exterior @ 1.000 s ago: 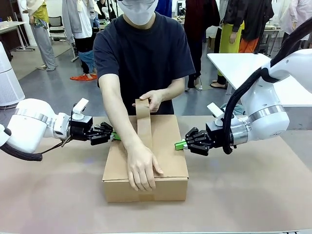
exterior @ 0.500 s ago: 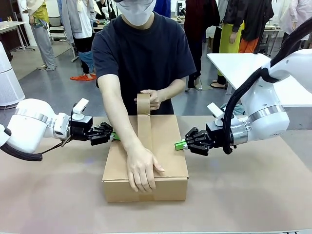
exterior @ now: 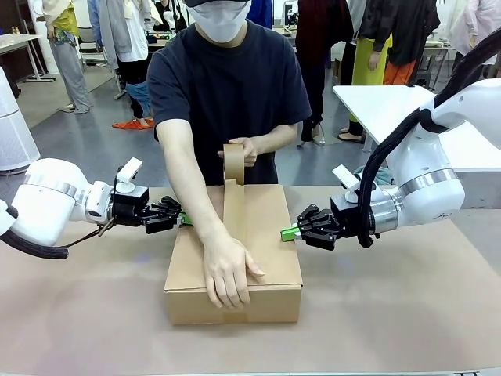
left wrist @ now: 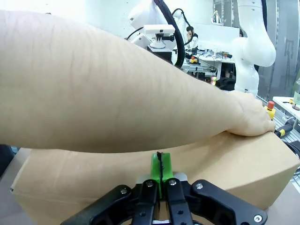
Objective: Wrap the clocks to prevent damage.
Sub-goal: After the human seals the box with tape, release both hands from the side flaps of the Package Box.
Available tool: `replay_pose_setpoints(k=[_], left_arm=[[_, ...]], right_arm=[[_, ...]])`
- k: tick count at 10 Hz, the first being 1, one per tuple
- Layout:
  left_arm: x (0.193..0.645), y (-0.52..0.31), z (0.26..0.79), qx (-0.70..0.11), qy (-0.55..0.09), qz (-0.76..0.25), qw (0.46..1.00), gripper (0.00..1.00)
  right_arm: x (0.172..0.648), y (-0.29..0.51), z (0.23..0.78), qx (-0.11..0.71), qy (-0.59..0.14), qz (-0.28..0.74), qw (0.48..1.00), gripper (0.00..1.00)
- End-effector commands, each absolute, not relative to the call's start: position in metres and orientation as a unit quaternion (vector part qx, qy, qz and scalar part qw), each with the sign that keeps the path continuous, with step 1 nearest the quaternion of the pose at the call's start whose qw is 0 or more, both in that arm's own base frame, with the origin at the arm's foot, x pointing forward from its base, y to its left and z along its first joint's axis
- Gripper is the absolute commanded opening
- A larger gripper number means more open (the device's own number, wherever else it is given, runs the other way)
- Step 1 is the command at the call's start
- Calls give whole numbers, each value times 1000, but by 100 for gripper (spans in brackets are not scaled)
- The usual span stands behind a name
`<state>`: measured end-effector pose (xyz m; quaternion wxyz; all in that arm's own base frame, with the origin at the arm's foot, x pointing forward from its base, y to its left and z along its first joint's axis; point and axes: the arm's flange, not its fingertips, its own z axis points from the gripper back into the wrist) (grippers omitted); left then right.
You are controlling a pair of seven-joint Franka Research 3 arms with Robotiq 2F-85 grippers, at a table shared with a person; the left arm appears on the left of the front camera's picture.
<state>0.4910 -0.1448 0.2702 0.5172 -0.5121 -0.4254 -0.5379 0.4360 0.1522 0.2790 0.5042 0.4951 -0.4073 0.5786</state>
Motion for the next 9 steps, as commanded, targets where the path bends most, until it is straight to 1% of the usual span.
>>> replay_pose_setpoints(k=[1,9], left_arm=[[491,-145,267,-509,-423,-539,521,0],[491,-145,267,-509,-423,-539,521,0]], right_arm=[[436,152,277,492,-406,578,509,1],[436,152,277,492,-406,578,509,1]])
